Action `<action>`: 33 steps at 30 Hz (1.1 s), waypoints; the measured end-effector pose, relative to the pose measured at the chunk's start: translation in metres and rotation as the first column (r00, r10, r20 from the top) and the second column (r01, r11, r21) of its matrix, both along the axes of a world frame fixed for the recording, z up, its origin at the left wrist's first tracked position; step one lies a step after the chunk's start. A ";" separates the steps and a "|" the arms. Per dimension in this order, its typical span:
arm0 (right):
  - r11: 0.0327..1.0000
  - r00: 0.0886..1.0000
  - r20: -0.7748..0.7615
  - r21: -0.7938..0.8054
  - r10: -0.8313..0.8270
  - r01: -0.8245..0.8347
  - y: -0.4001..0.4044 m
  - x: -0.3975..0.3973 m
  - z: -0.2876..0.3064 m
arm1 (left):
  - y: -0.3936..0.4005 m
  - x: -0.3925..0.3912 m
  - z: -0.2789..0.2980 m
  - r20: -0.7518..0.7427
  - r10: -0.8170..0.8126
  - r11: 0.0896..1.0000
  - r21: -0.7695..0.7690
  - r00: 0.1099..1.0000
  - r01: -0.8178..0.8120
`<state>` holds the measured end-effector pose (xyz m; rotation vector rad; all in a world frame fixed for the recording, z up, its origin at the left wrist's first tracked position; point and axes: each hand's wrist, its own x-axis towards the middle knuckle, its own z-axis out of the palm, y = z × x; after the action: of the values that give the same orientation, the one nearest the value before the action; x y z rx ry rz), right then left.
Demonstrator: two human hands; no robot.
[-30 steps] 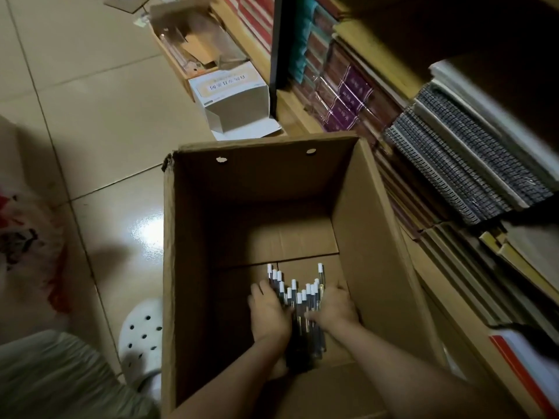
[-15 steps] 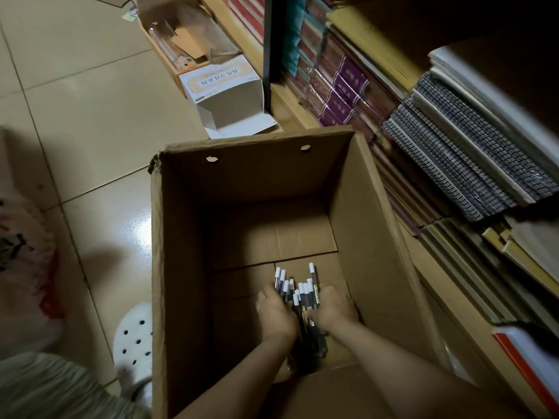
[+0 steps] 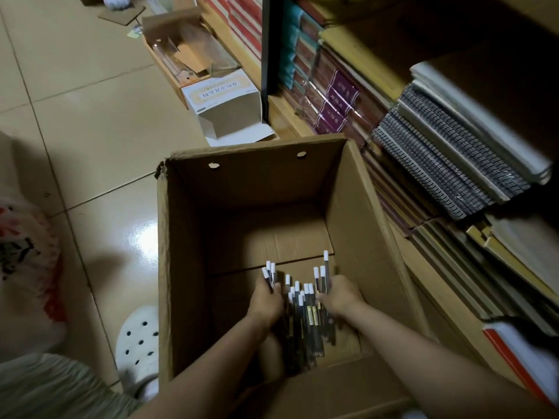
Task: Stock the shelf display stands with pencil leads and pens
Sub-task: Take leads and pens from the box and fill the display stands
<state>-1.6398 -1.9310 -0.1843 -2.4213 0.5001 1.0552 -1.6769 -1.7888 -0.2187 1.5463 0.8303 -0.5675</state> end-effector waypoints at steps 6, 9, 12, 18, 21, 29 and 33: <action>0.979 0.976 0.217 0.193 0.022 -0.065 0.004 0.017 0.095 | 0.007 0.050 0.085 0.165 -0.269 0.953 -0.099 0.949 0.288; 0.928 0.961 0.272 0.368 -0.048 -0.058 -0.003 0.021 0.167 | 0.011 0.079 0.156 0.316 -0.285 0.935 -0.117 0.905 0.335; 0.824 0.952 0.264 0.566 -0.156 -0.023 -0.020 0.014 0.244 | 0.016 0.088 0.231 0.458 -0.379 0.842 -0.191 0.805 0.505; 0.716 0.884 0.379 0.694 -0.273 -0.077 -0.056 -0.017 0.342 | -0.019 0.072 0.323 0.650 -0.410 0.675 -0.256 0.640 0.692; 0.743 0.850 0.443 0.662 -0.286 -0.096 -0.071 -0.029 0.362 | -0.040 0.063 0.349 0.722 -0.378 0.667 -0.221 0.579 0.712; 0.822 0.715 0.593 0.568 -0.370 -0.046 -0.092 -0.055 0.383 | -0.081 0.063 0.377 0.783 -0.321 0.597 -0.269 0.532 0.756; 0.810 0.608 0.652 0.585 -0.453 -0.024 -0.103 -0.057 0.389 | -0.100 0.066 0.384 0.766 -0.255 0.526 -0.402 0.590 0.750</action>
<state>-1.6973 -2.0344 0.2050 -1.9390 0.1465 -0.0575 -1.6113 -1.8888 0.1650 1.0932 -0.4500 -0.6486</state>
